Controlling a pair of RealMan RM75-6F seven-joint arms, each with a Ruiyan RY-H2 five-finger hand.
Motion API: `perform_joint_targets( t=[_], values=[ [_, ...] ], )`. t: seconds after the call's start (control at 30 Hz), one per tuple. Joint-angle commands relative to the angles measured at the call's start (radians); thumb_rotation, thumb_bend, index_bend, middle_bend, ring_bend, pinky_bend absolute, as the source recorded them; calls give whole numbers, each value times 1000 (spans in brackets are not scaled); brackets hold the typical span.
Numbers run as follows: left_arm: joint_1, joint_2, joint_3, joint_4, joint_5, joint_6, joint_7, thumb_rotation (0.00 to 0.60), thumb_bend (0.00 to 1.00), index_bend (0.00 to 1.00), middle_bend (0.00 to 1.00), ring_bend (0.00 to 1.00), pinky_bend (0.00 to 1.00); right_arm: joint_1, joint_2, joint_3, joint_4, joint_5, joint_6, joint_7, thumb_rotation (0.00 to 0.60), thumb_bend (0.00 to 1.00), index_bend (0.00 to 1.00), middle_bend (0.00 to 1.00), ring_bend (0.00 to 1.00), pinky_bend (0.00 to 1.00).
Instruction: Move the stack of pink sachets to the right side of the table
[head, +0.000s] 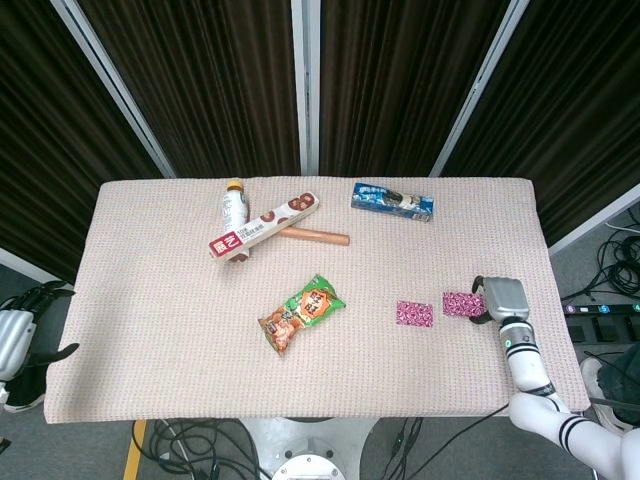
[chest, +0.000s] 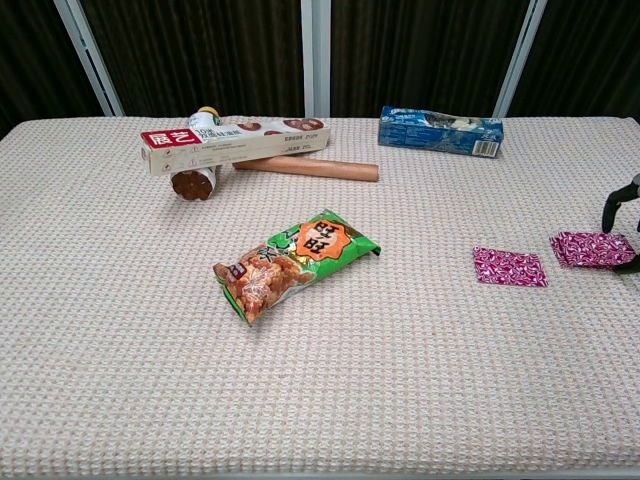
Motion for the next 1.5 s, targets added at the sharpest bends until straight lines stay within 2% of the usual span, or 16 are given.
perform_joint_targets(
  t=[0.03, 0.53, 0.7, 0.83, 0.9, 1.07, 1.5],
  values=[
    [-1, 2, 0, -2, 0, 0, 1, 600, 0, 312, 285, 234, 345, 0, -5, -1, 2, 5, -1, -6, 568, 0, 410, 1000, 1000, 1000],
    [3, 8, -3, -11, 2, 10, 3, 600, 0, 313, 285, 234, 345, -2, 3, 7, -31, -4, 18, -1, 567, 0, 407, 1000, 1000, 1000],
    [4, 14, -6, -18, 3, 18, 5, 600, 0, 312, 285, 234, 345, -7, 26, 11, -113, -48, 65, 21, 563, 0, 409, 1000, 1000, 1000],
    [5, 15, -6, -22, 5, 20, 5, 600, 0, 312, 285, 234, 345, 1, 53, 17, -200, -64, 82, 11, 515, 0, 414, 1000, 1000, 1000],
    [6, 16, -5, -23, 6, 23, 4, 600, 0, 312, 285, 234, 345, 14, 62, 23, -235, -49, 72, -13, 492, 0, 415, 1000, 1000, 1000],
    [10, 22, -6, -23, 5, 29, -6, 600, 0, 313, 285, 234, 345, 49, 64, 26, -281, 17, 28, -73, 478, 0, 415, 1000, 1000, 1000],
    [9, 26, -10, -14, -1, 24, -27, 600, 0, 312, 285, 234, 345, 116, 19, -5, -263, 142, -26, -170, 466, 0, 414, 1000, 1000, 1000]
  ],
)
